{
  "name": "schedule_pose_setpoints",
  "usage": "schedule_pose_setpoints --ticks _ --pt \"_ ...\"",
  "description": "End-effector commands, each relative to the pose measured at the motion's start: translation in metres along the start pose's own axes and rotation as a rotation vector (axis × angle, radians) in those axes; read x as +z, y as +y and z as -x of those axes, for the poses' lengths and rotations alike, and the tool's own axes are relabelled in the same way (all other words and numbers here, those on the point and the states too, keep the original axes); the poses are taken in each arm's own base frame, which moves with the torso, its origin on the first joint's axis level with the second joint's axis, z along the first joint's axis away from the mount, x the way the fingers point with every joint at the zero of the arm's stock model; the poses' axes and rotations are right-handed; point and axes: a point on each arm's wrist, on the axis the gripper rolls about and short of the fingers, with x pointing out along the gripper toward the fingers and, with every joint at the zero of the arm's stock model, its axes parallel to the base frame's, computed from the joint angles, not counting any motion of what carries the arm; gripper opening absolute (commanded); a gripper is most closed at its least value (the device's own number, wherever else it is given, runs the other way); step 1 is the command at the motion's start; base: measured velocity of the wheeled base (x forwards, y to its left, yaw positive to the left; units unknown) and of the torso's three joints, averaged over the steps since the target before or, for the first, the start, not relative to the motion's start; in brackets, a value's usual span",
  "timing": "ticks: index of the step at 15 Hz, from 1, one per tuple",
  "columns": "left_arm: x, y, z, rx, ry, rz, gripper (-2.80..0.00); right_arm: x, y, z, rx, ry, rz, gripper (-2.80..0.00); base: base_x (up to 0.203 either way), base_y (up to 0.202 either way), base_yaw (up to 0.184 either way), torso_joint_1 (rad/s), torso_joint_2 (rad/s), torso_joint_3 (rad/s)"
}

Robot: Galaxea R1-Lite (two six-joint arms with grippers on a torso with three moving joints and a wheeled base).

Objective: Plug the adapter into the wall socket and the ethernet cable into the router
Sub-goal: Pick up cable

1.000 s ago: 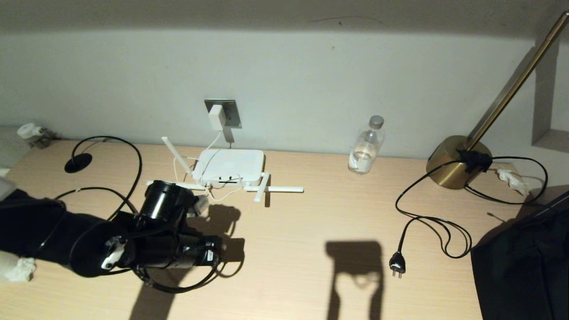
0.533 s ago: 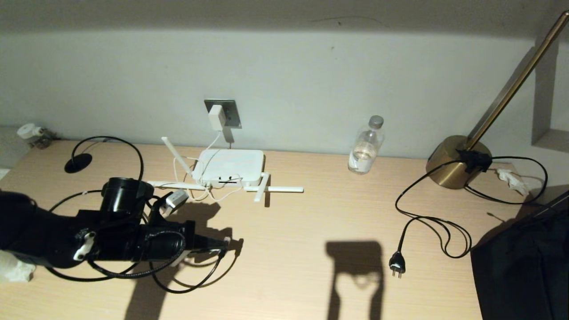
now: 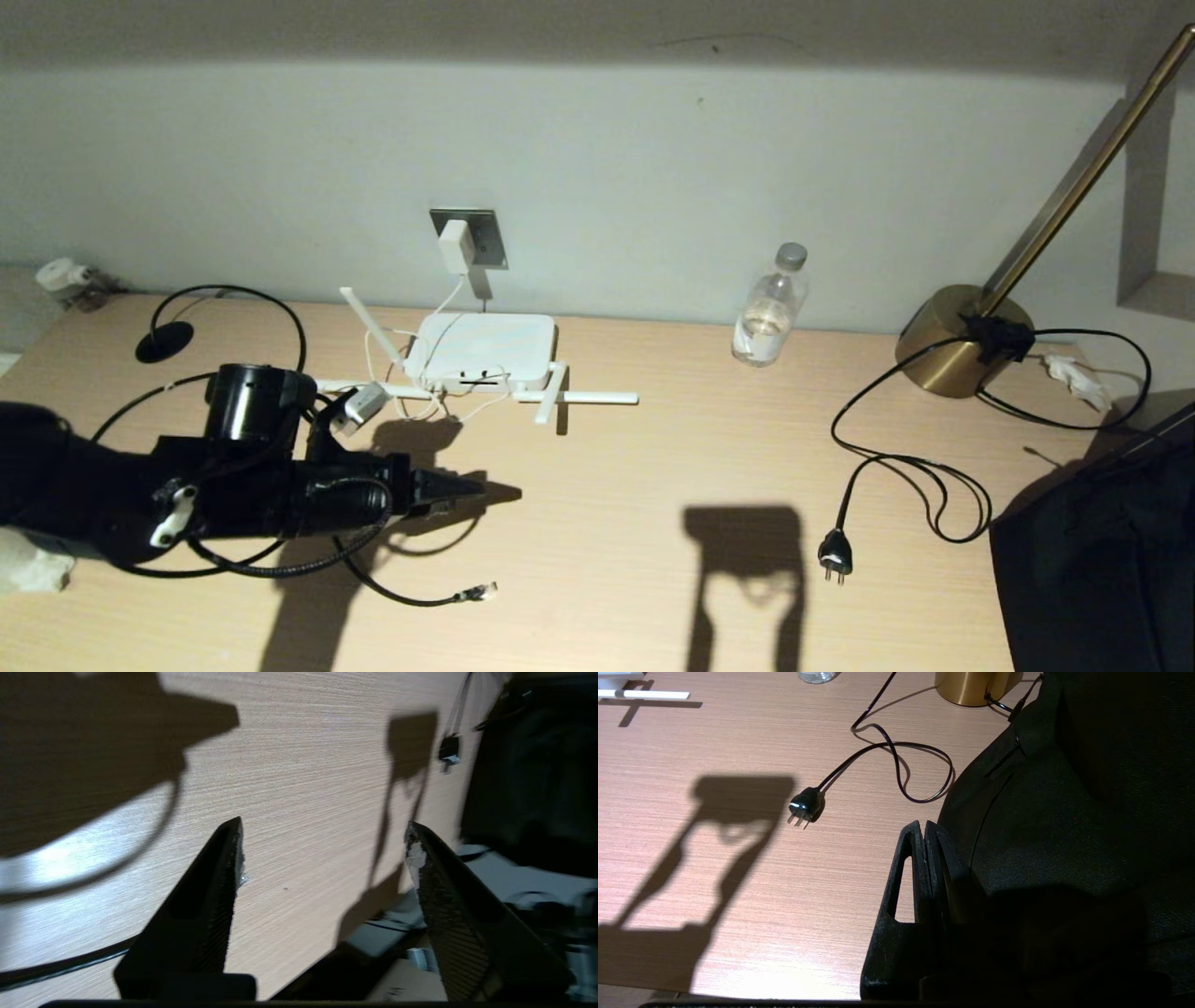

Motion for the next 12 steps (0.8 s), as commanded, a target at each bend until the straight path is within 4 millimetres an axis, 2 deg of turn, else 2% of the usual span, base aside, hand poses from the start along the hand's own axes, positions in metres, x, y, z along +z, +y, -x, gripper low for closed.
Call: schedule_pose_setpoints --ticks 1,3,5,8,12 --pt "-0.001 -0.030 0.021 0.092 -0.092 -0.132 0.00 0.000 0.000 0.000 0.000 0.001 0.000 -2.80 0.000 0.000 0.000 0.000 0.00 0.000" --pt "-0.023 -0.055 0.037 0.292 -0.140 -0.372 0.00 0.000 0.000 0.000 0.000 0.001 0.000 -2.80 0.000 0.000 0.000 0.000 0.00 0.000" --pt "-0.049 -0.070 0.060 0.358 -0.165 -0.531 0.00 0.000 0.000 0.000 0.000 0.001 0.000 -2.80 0.000 0.000 0.000 0.000 0.00 0.000" --pt "-0.075 -0.085 0.091 0.464 -0.257 -0.634 0.00 0.000 0.000 0.000 0.000 0.001 0.000 -2.80 0.000 0.000 0.000 0.000 0.00 0.000" --pt "-0.114 -0.087 0.128 0.587 -0.346 -0.735 0.00 0.000 0.000 0.000 0.000 0.000 0.000 -2.80 0.000 0.000 0.000 0.000 0.00 0.000"
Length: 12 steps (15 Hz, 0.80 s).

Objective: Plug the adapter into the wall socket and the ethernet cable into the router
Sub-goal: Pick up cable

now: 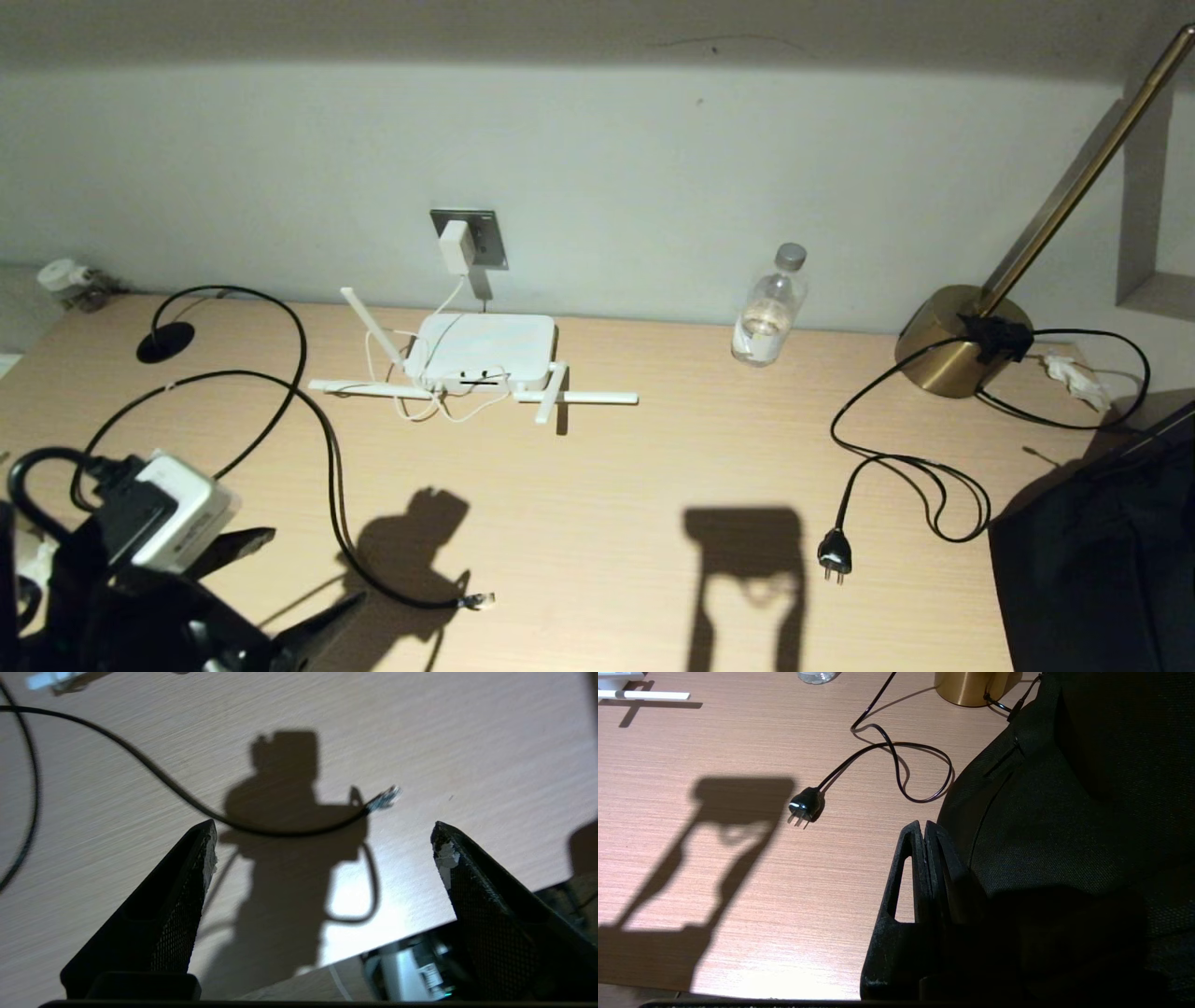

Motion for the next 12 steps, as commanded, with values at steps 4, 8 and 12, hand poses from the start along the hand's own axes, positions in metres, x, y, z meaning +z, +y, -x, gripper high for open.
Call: schedule_pose_setpoints --ticks 4,8,12 --pt "-0.005 -0.002 0.012 -0.005 -0.004 -0.068 0.00 0.000 0.000 0.000 0.000 0.001 0.000 -2.80 0.000 0.000 0.000 0.000 0.00 0.000" --pt "-0.004 -0.008 -0.024 -0.082 0.134 -0.096 0.00 0.000 0.000 0.000 0.000 0.001 0.000 -2.80 0.000 0.000 0.000 0.000 0.00 0.000" --pt "0.026 -0.020 -0.037 0.069 0.133 -0.188 0.00 0.000 0.000 0.000 0.000 0.001 0.000 -2.80 0.000 0.000 0.000 0.000 0.00 0.000"
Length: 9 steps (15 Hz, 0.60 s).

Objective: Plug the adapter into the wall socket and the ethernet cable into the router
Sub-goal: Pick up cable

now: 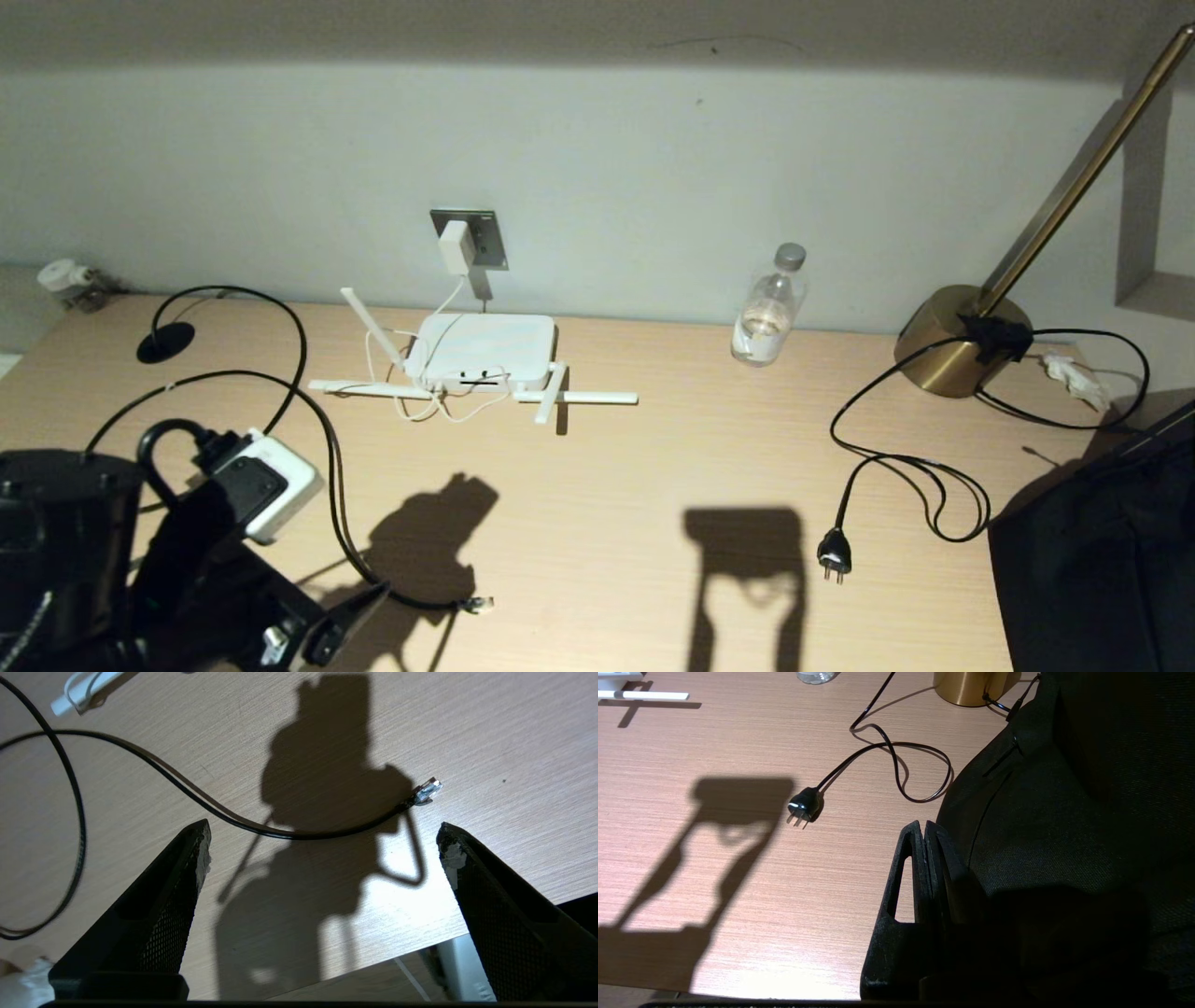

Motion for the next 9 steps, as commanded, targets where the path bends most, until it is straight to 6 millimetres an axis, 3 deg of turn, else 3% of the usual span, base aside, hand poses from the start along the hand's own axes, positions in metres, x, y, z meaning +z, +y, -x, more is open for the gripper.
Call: schedule_pose_setpoints --ticks 1,5,9 --pt "0.005 -0.015 -0.009 0.004 0.037 -0.063 0.00 0.000 0.000 0.000 0.000 0.000 0.000 -2.80 0.000 0.000 0.000 0.000 0.00 0.000" --pt "-0.022 -0.052 -0.004 -0.060 0.111 -0.252 0.00 0.000 0.000 0.000 0.000 0.001 0.000 -2.80 0.000 0.000 0.000 0.000 0.00 0.000" --pt "-0.050 -0.050 0.008 -0.074 0.184 -0.360 0.00 0.000 0.000 0.000 0.000 0.000 0.001 -2.80 0.000 0.000 0.000 0.000 0.00 0.000"
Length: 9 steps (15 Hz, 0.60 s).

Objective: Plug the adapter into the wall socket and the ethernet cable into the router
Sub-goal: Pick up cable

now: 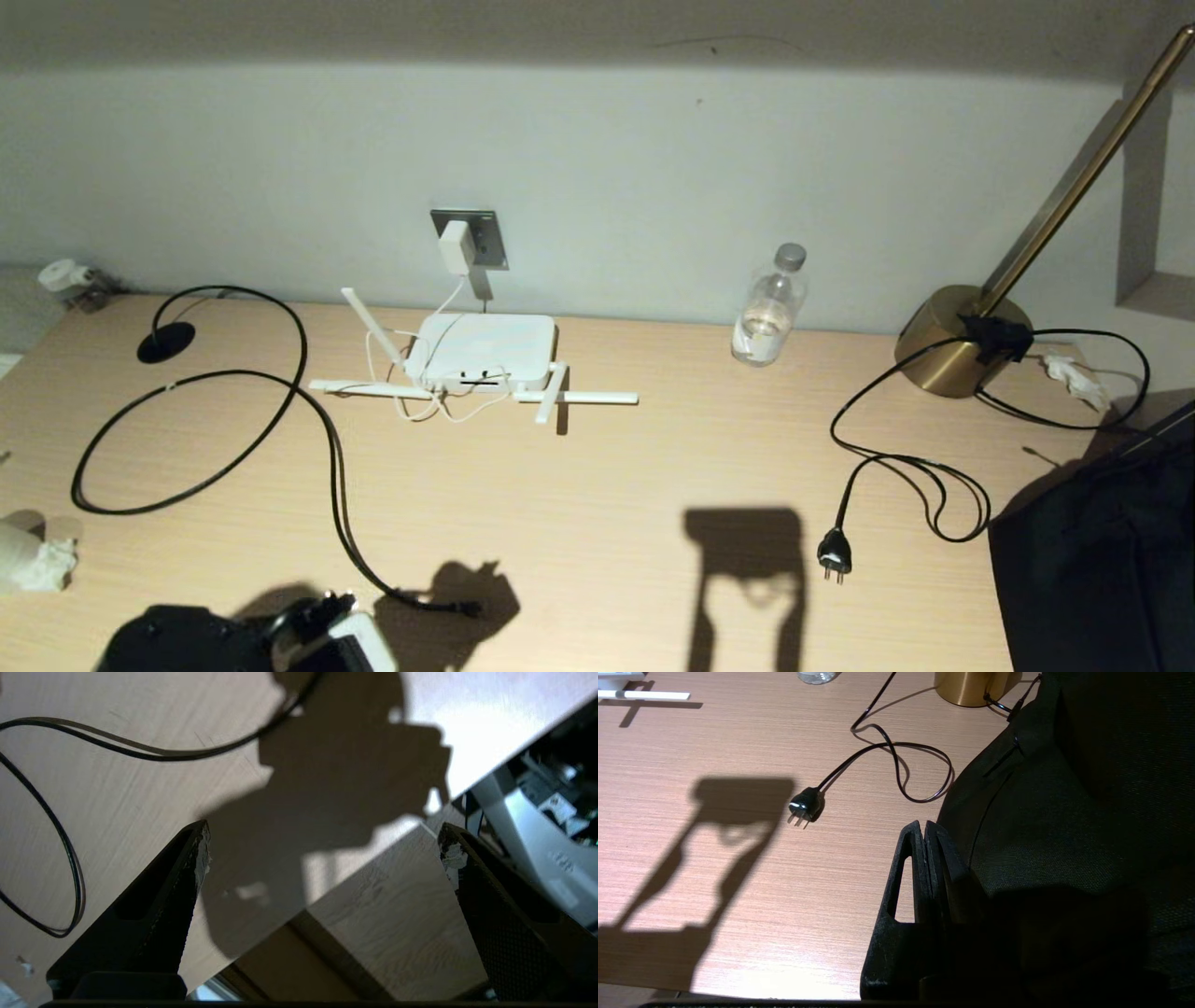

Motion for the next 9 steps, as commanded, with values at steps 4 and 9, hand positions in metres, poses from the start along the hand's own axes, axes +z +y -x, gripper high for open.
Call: schedule_pose_setpoints --ticks 4,9 --pt "-0.013 -0.019 -0.012 -0.091 0.044 -0.096 0.00 0.000 0.000 0.000 0.000 -0.001 0.001 -2.80 0.000 0.000 0.000 0.000 0.00 0.000" --pt "0.018 -0.031 -0.044 -0.211 -0.052 -0.073 0.00 0.000 0.000 0.000 0.000 -0.001 0.000 -2.80 0.000 0.000 0.000 0.000 0.00 0.000"
